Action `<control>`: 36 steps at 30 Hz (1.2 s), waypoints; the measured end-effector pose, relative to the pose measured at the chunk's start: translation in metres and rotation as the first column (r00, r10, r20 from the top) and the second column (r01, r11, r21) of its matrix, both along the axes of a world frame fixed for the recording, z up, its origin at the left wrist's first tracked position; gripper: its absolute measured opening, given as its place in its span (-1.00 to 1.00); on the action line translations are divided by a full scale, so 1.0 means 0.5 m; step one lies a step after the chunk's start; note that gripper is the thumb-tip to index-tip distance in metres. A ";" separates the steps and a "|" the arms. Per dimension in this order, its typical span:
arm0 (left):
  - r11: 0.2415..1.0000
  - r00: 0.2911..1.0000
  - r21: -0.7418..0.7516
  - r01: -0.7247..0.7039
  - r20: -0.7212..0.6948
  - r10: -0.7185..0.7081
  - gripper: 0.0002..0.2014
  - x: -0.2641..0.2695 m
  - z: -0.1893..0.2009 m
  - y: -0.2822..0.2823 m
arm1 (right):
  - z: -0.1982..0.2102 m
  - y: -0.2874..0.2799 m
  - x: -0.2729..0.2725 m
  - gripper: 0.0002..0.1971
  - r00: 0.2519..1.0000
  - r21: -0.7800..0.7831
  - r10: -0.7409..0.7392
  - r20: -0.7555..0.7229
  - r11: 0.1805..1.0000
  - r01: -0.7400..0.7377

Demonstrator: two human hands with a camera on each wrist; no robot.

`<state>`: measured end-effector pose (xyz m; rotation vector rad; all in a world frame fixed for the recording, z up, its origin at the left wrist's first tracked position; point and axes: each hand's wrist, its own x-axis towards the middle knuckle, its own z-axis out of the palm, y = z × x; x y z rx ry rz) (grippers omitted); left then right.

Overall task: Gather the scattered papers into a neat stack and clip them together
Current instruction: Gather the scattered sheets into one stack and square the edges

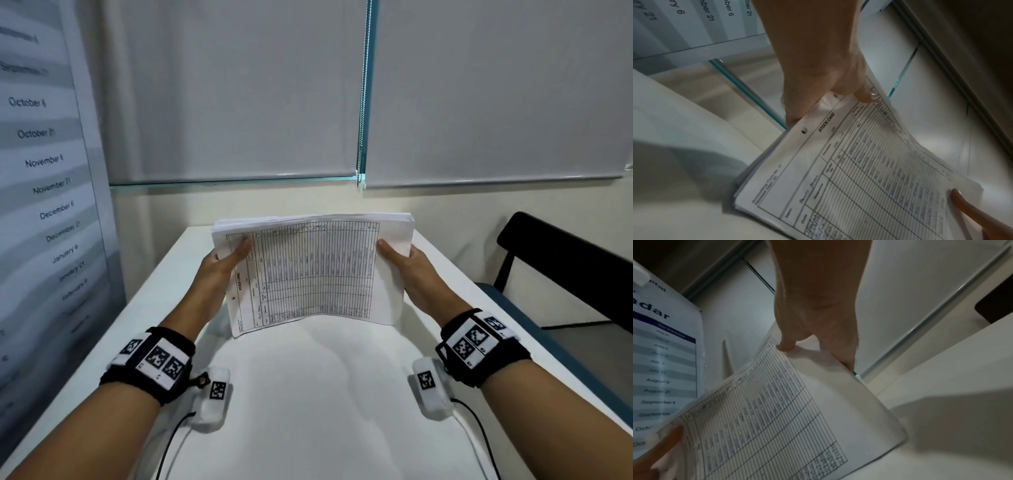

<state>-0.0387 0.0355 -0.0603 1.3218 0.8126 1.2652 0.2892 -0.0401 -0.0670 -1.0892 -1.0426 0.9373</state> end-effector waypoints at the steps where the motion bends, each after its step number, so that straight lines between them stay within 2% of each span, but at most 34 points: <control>1: 1.000 1.000 0.000 0.006 -0.006 -0.006 -0.70 0.003 0.003 -0.003 | 0.001 0.003 -0.002 -0.30 1.000 0.005 -0.012 0.017 1.000 0.012; 5: 0.999 0.998 0.012 0.037 -0.044 -0.036 -0.66 0.000 0.007 -0.004 | 0.004 0.001 0.001 -0.64 0.997 -0.002 0.009 0.077 1.000 -0.009; 9: 1.000 0.999 0.025 -0.011 -0.040 0.012 -0.55 -0.017 0.006 0.003 | 0.009 -0.014 0.017 -0.62 0.994 0.008 0.088 0.060 0.996 -0.088; 12: 0.997 0.997 0.063 -0.036 -0.065 0.040 -0.63 -0.010 0.008 -0.001 | 0.020 -0.015 0.010 -0.63 0.995 0.038 0.024 0.095 0.999 -0.028; 15: 0.990 0.995 0.102 -0.098 -0.001 0.099 -0.81 0.006 0.021 -0.010 | 0.039 -0.012 -0.003 -0.73 0.982 0.118 -0.104 0.156 0.989 0.086; 18: 0.987 0.992 0.103 -0.121 0.034 0.118 -0.90 0.013 0.027 -0.011 | 0.055 -0.014 -0.011 -0.78 0.971 0.176 -0.144 0.188 0.978 0.111; 20: 0.993 0.995 0.070 -0.093 -0.030 0.096 -0.76 0.004 0.014 -0.003 | 0.046 -0.012 -0.006 -0.76 0.955 0.108 -0.132 0.266 0.988 0.106; 22: 1.000 0.984 0.014 -0.007 -0.175 0.010 -0.52 -0.007 -0.003 0.005 | 0.028 -0.012 0.009 -0.54 0.924 -0.046 -0.078 0.373 0.994 0.103; 24: 0.996 0.955 -0.065 0.052 -0.287 -0.069 -0.31 -0.022 -0.016 0.014 | 0.013 -0.012 0.026 -0.36 0.916 -0.156 0.019 0.402 0.987 0.048; 26: 0.996 0.927 -0.089 0.016 -0.373 -0.048 -0.14 -0.036 -0.014 0.023 | 0.024 -0.018 0.030 -0.44 0.892 -0.157 0.019 0.452 0.986 0.058; 28: 0.989 0.865 -0.006 -0.147 -0.486 0.126 -0.09 -0.042 0.006 0.025 | 0.057 -0.029 0.027 -0.58 0.802 -0.105 -0.053 0.595 0.984 0.142; 29: 0.957 0.777 0.121 -0.264 -0.561 0.285 -0.03 -0.041 0.020 0.026 | 0.080 -0.037 0.024 -0.62 0.727 -0.065 -0.087 0.681 0.982 0.177; 30: 0.894 0.663 0.295 -0.337 -0.600 0.448 0.06 -0.038 0.035 0.021 | 0.111 -0.050 0.014 -0.67 0.654 -0.024 -0.104 0.749 0.983 0.184; 31: 0.816 0.577 0.478 -0.324 -0.583 0.571 0.14 -0.029 0.057 0.007 | 0.144 -0.063 0.001 -0.67 0.583 0.007 -0.106 0.806 0.985 0.171; 32: 0.748 0.558 0.619 -0.240 -0.542 0.628 0.18 -0.015 0.083 -0.017 | 0.174 -0.074 -0.012 -0.64 0.501 0.029 -0.098 0.860 0.989 0.143; 34: 0.659 0.610 0.752 0.018 -0.530 0.589 0.17 0.023 0.142 -0.074 | 0.231 -0.096 -0.048 -0.62 0.288 0.071 -0.089 0.954 0.995 0.071; 36: 0.671 0.642 0.718 0.185 -0.605 0.470 0.01 0.051 0.185 -0.111 | 0.279 -0.116 -0.086 -0.65 0.092 0.134 -0.132 0.987 0.991 -0.021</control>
